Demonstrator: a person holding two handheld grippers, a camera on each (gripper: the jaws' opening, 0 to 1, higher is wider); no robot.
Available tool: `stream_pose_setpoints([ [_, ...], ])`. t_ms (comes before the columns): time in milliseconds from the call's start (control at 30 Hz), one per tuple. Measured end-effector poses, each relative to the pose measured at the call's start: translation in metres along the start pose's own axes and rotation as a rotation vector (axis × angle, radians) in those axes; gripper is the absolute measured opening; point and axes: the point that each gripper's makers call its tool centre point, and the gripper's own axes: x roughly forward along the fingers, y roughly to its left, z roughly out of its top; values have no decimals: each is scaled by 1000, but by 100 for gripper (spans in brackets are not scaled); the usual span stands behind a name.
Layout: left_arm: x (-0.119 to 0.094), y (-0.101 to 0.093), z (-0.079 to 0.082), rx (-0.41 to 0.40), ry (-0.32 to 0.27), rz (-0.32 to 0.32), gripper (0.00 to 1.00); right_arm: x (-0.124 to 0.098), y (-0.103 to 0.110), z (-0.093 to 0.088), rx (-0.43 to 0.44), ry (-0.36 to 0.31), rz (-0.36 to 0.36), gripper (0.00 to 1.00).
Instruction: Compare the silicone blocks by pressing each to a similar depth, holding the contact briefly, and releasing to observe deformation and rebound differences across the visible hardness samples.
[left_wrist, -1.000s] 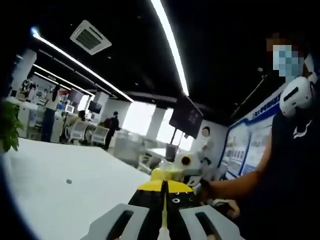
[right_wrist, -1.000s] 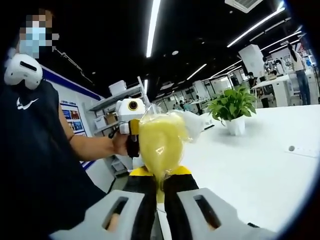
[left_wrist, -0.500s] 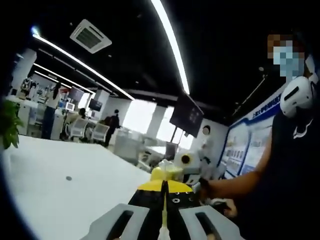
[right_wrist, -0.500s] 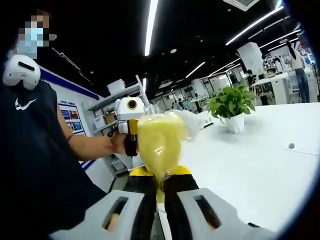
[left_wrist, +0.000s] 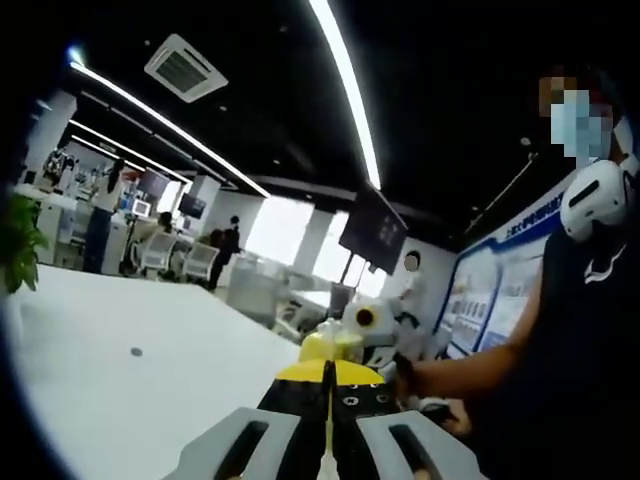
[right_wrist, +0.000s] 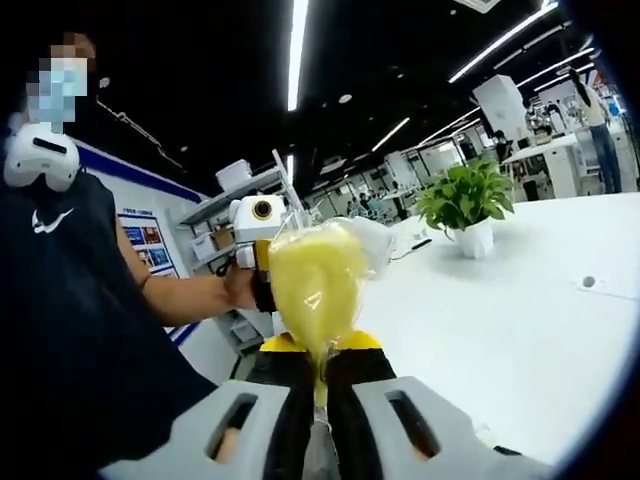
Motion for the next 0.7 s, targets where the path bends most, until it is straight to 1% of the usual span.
stream_pose_setpoints([
  [33,0,0,1,-2,-2,2,0,0,1,0,-4,-5,4,0],
  [67,0,0,3,-11,-11,1,0,2,0,4,-46,-45,2,1],
  [100,0,0,5,-11,-12,4,0,2,1,3,-45,-54,0,2],
  [133,0,-1,5,-9,-11,5,0,3,1,2,-18,-59,14,3],
  [167,0,-1,6,-13,-14,0,0,3,5,3,28,-71,45,4],
  [200,0,-5,8,-24,-30,-16,0,4,7,5,26,-97,71,5],
  [233,1,-7,9,-26,-34,-23,0,3,6,6,-7,-106,67,5],
  [267,0,-6,10,-24,-37,-22,0,4,5,8,-72,-119,48,6],
  [333,0,-7,10,-27,-39,-23,0,4,4,7,-57,-103,36,7],
  [367,0,-8,10,-29,-39,-24,0,5,3,6,-68,-100,28,8],
  [400,0,-8,10,-32,-41,-27,0,4,-3,7,-103,-97,-7,11],
  [433,0,-8,11,-32,-46,-29,0,4,-6,7,-114,-96,-22,15],
  [467,-1,-8,12,-33,-51,-26,0,4,-11,8,-127,-103,-55,21],
  [500,-1,-8,12,-34,-53,-26,0,4,-10,8,-115,-105,-54,28],
  [533,-2,-7,14,-37,-59,-24,0,4,-11,9,-118,-110,-60,32],
  [567,-2,-7,15,-37,-64,-23,0,3,-14,9,-133,-112,-75,35],
  [600,-3,-6,16,-40,-69,-22,0,3,-18,9,-160,-116,-104,40],
  [700,-4,-5,19,-48,-79,-21,0,3,-24,9,-173,-120,-143,53],
])
